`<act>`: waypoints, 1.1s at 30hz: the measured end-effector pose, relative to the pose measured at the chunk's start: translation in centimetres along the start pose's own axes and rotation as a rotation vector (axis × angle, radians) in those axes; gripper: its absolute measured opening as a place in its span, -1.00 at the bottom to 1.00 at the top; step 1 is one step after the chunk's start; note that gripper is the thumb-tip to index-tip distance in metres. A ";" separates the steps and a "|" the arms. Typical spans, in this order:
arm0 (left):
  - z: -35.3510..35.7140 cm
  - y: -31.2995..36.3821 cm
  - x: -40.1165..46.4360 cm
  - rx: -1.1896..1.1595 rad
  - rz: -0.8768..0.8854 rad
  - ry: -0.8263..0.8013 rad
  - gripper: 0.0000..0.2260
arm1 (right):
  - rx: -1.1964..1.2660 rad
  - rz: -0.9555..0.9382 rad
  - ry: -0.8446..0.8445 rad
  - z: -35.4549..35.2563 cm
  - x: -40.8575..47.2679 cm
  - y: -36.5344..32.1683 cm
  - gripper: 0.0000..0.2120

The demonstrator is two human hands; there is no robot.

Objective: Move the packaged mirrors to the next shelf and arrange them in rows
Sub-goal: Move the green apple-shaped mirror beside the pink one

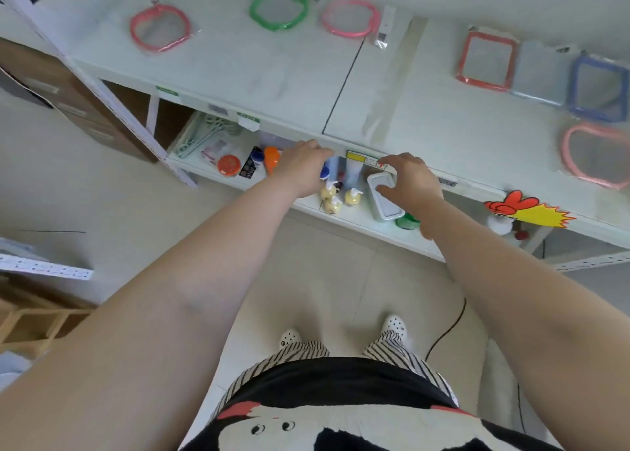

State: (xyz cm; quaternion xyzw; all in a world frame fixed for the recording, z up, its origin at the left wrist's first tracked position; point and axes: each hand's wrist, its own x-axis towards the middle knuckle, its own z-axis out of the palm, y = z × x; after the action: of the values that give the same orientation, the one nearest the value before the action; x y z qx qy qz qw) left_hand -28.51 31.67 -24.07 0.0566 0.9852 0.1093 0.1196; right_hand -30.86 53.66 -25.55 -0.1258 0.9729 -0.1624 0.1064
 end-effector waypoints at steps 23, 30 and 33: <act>-8.0 -17.3 11.6 0.050 -0.111 0.043 -0.46 | -0.065 -0.141 -0.013 -0.1 20.7 -13.2 -0.53; -9.8 -20.3 17.4 0.066 -0.034 0.041 -0.49 | -0.057 -0.065 0.023 -0.4 25.2 -14.8 -0.53; -10.9 -22.5 20.1 0.090 -0.001 0.027 -0.50 | -0.042 -0.004 0.046 -0.2 27.4 -16.2 -0.53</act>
State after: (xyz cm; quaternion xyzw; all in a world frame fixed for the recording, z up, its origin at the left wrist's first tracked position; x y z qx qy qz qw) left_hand -52.51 10.41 -23.39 0.0602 0.9906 0.0655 0.1037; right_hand -53.42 31.24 -24.38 -0.1264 0.9780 -0.1450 0.0810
